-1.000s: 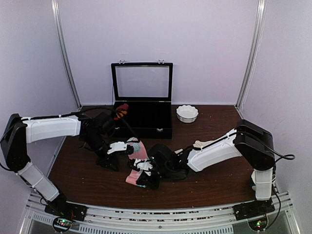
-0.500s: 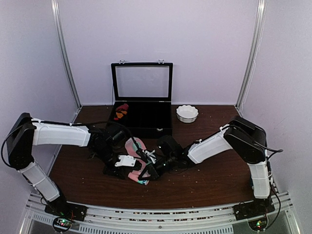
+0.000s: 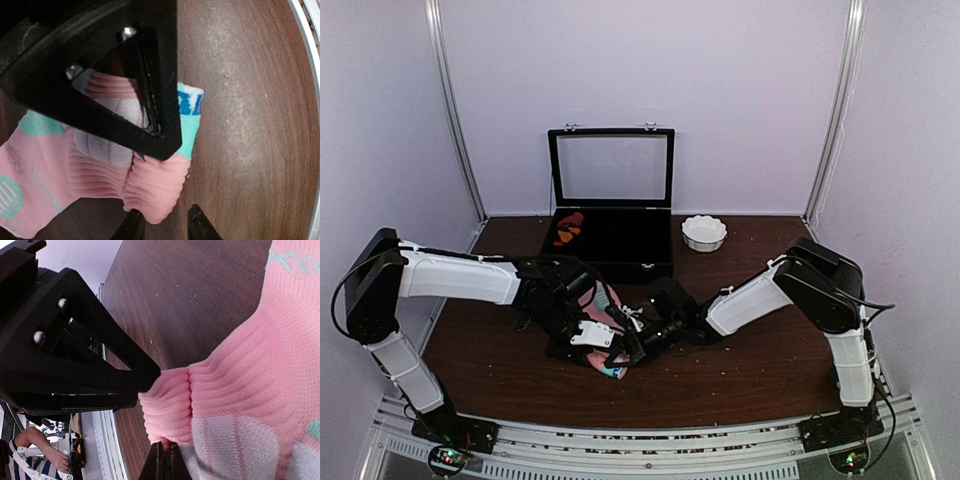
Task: Roll the socks
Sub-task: Roll the sock at the center of the board.
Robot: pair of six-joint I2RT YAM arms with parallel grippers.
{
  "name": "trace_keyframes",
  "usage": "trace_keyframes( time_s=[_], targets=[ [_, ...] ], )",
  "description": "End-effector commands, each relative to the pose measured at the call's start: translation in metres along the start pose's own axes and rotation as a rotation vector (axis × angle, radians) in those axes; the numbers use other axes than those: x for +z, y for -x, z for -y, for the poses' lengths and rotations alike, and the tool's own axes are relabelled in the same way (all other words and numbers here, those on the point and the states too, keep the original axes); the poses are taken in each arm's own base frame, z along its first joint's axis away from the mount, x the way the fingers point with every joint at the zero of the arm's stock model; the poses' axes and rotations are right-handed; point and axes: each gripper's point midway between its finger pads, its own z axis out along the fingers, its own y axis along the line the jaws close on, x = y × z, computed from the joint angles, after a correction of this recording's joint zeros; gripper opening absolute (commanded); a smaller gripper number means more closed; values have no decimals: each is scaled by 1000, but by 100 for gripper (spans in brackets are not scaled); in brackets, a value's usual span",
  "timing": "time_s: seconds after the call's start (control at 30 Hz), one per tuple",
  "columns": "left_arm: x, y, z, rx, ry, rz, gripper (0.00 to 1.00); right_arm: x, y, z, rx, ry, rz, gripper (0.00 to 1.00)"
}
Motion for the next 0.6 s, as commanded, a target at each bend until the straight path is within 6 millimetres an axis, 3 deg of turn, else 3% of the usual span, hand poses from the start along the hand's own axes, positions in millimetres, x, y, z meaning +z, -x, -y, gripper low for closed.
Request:
trace_keyframes(
  time_s=[0.0, 0.33, 0.57],
  targets=[
    [5, 12, -8, 45, 29, 11, 31, 5, -29, 44, 130, -110, -59, 0],
    [-29, -17, -20, -3, 186, -94, 32, 1, -36, 49, 130, -106, -65, 0],
    [-29, 10, -9, 30, 93, -2, 34, 3, -33, 50, 130, -100, -61, 0]
  ],
)
